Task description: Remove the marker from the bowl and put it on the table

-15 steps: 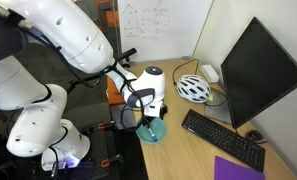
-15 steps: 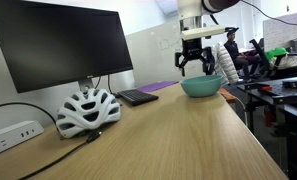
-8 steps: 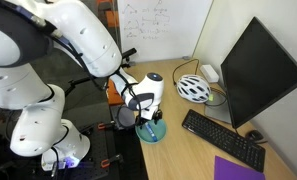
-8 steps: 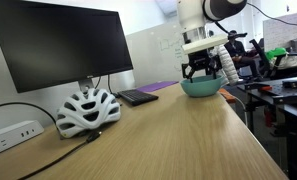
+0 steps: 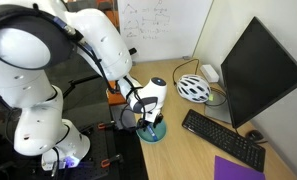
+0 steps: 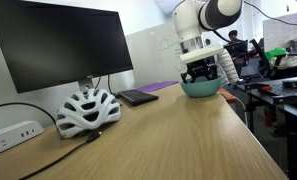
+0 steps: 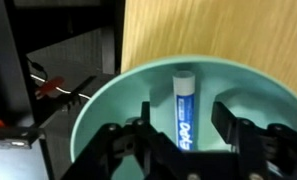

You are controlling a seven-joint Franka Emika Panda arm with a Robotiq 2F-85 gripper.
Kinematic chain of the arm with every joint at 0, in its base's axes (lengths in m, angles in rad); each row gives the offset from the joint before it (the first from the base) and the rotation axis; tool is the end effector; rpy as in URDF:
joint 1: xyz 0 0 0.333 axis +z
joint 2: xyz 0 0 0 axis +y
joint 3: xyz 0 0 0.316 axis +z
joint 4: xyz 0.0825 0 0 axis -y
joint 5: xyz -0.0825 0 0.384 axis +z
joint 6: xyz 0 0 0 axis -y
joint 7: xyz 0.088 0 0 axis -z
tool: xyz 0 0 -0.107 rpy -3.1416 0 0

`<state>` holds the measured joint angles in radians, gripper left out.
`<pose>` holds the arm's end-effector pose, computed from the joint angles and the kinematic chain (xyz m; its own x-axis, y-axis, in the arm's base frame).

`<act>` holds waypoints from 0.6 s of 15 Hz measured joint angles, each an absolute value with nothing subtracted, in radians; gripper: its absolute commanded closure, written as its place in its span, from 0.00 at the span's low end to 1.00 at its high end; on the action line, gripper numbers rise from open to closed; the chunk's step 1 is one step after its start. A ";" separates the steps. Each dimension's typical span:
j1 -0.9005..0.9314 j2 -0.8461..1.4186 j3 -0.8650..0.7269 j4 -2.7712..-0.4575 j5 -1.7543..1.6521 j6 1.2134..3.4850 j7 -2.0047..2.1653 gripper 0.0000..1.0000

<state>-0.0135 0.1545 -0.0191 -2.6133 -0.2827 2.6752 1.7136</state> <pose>0.4238 -0.0056 0.1900 0.0881 -0.9890 0.1187 -0.9929 -0.0776 0.0901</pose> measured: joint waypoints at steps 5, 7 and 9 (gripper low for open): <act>0.027 0.169 -0.050 -2.610 -0.283 2.746 1.711 0.98; 0.043 0.160 -0.060 -2.611 -0.292 2.759 1.711 0.95; 0.052 0.143 -0.069 -2.614 -0.280 2.761 1.704 0.95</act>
<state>0.0519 0.1433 -0.0686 -2.6142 -0.2797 2.7605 1.7038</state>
